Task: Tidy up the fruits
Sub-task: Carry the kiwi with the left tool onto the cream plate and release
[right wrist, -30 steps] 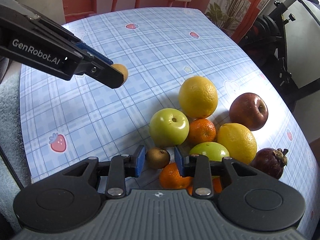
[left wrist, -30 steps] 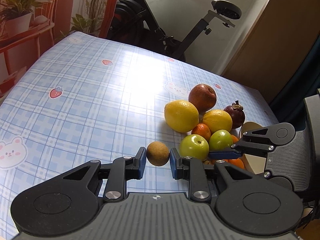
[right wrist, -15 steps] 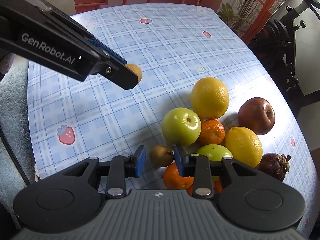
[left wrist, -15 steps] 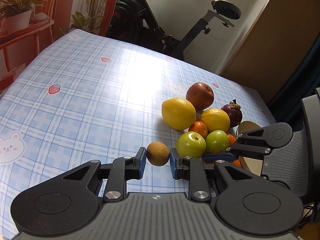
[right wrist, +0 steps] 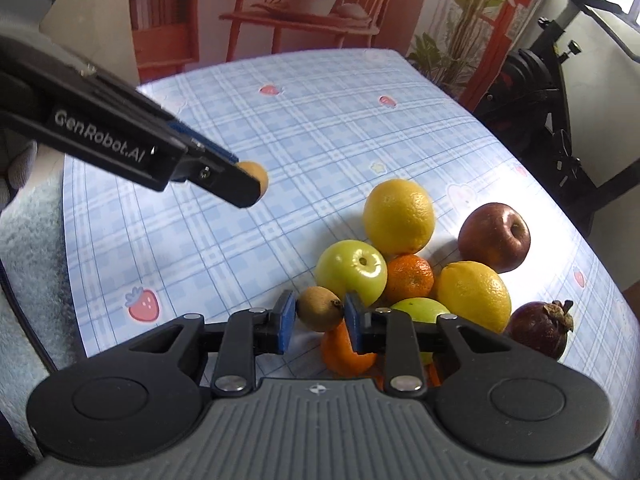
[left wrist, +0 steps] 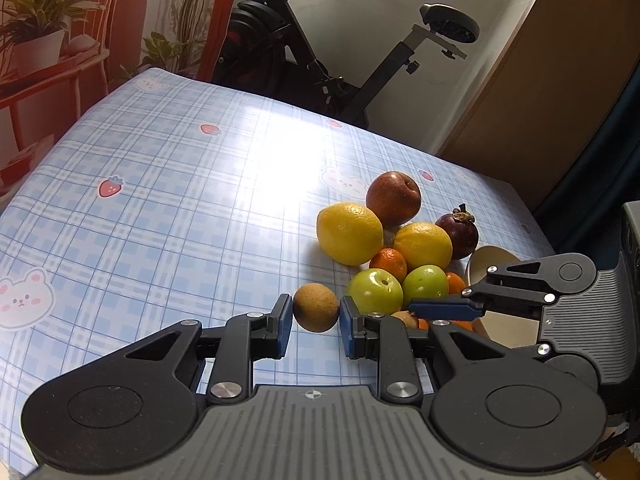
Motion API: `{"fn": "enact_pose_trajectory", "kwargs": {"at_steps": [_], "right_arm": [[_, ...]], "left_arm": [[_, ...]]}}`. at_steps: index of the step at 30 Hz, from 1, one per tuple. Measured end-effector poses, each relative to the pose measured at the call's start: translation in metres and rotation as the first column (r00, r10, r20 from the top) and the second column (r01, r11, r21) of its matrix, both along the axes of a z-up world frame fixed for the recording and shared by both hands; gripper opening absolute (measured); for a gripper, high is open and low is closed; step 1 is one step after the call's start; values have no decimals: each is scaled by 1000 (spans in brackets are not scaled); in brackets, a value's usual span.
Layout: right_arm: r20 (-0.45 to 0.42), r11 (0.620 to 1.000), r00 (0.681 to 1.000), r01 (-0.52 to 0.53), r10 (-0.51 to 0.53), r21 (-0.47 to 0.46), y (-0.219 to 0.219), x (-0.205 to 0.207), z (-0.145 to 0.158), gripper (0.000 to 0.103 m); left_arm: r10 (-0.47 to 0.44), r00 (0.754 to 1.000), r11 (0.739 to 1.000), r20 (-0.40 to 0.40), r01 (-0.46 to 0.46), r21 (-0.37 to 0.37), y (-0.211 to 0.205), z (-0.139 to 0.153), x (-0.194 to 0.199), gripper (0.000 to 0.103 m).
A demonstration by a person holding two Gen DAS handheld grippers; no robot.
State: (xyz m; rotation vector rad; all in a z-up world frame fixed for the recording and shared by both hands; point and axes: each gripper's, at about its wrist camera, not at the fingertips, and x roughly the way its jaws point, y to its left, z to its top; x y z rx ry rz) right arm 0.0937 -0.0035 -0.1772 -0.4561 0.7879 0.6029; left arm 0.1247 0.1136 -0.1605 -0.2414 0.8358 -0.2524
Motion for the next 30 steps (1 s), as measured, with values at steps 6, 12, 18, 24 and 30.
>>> {"fn": "enact_pose_trajectory", "kwargs": {"at_steps": [6, 12, 18, 24, 30], "right_arm": [[61, 964, 982, 163, -179, 209, -57, -11, 19, 29], [58, 872, 910, 374, -411, 317, -143, -12, 16, 29], [73, 818, 852, 470, -519, 331, -202, -13, -1, 29], [94, 812, 833, 496, -545, 309, -224, -8, -10, 29], [84, 833, 852, 478, -517, 280, -224, 1, -21, 29]], "left_arm": [[-78, 996, 995, 35, 76, 65, -34, 17, 10, 27], [-203, 978, 975, 45, 198, 101, -95, 27, 38, 27], [-326, 945, 940, 0, 325, 105, -176, 11, 76, 27], [-374, 922, 918, -96, 383, 106, -232, -16, 112, 27], [-382, 914, 913, -133, 396, 97, -254, -32, 132, 27]]}}
